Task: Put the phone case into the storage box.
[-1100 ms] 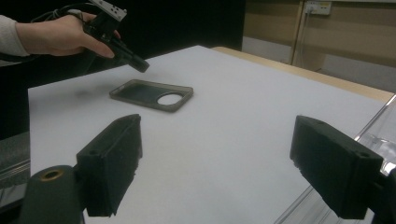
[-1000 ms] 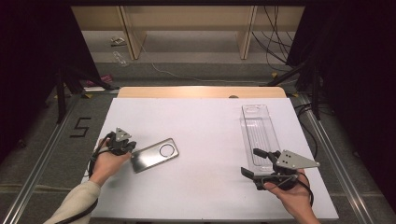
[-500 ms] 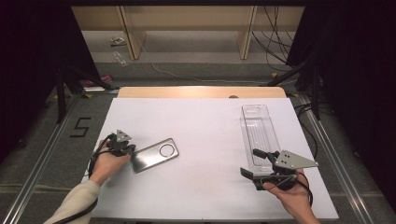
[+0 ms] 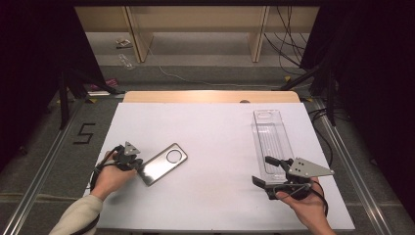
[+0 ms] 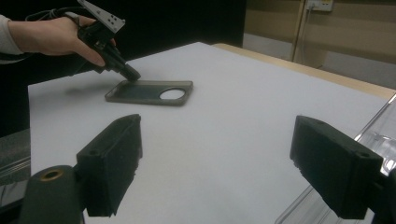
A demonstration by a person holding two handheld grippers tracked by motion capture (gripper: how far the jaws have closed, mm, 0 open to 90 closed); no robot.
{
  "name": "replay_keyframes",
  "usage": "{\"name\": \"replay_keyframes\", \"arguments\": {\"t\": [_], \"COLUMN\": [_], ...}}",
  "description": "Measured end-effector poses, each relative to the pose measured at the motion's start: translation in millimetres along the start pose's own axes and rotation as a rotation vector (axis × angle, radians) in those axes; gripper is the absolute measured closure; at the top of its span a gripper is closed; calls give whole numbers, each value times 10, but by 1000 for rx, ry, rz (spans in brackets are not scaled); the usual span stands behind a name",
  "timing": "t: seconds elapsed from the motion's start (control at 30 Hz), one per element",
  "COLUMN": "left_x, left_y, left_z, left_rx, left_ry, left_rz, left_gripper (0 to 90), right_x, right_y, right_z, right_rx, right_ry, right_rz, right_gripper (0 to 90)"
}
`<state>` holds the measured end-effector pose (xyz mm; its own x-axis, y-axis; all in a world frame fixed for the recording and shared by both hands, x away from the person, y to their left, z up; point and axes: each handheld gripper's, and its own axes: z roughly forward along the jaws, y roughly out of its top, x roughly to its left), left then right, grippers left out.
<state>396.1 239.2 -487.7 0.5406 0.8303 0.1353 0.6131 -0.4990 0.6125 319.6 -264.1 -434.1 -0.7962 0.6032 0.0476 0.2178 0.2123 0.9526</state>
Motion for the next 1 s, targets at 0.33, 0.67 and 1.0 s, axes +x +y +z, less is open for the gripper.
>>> {"name": "replay_keyframes", "arguments": {"t": [0.33, 0.67, 1.0], "left_x": [-210, -333, -430], "left_y": [14, 14, 34], "left_z": [-80, -124, -136], "left_rx": [50, 66, 67], "left_ry": [-38, -70, -99], "left_rz": [90, 136, 163], "left_gripper": [897, 897, 897], "right_x": [3, 5, 7], "right_y": [3, -2, -2], "right_z": [0, 8, 9], "right_rx": [-1, 2, 2], "right_ry": [1, 2, 1], "right_rz": [1, 1, 2], "right_gripper": [182, 181, 182]}}
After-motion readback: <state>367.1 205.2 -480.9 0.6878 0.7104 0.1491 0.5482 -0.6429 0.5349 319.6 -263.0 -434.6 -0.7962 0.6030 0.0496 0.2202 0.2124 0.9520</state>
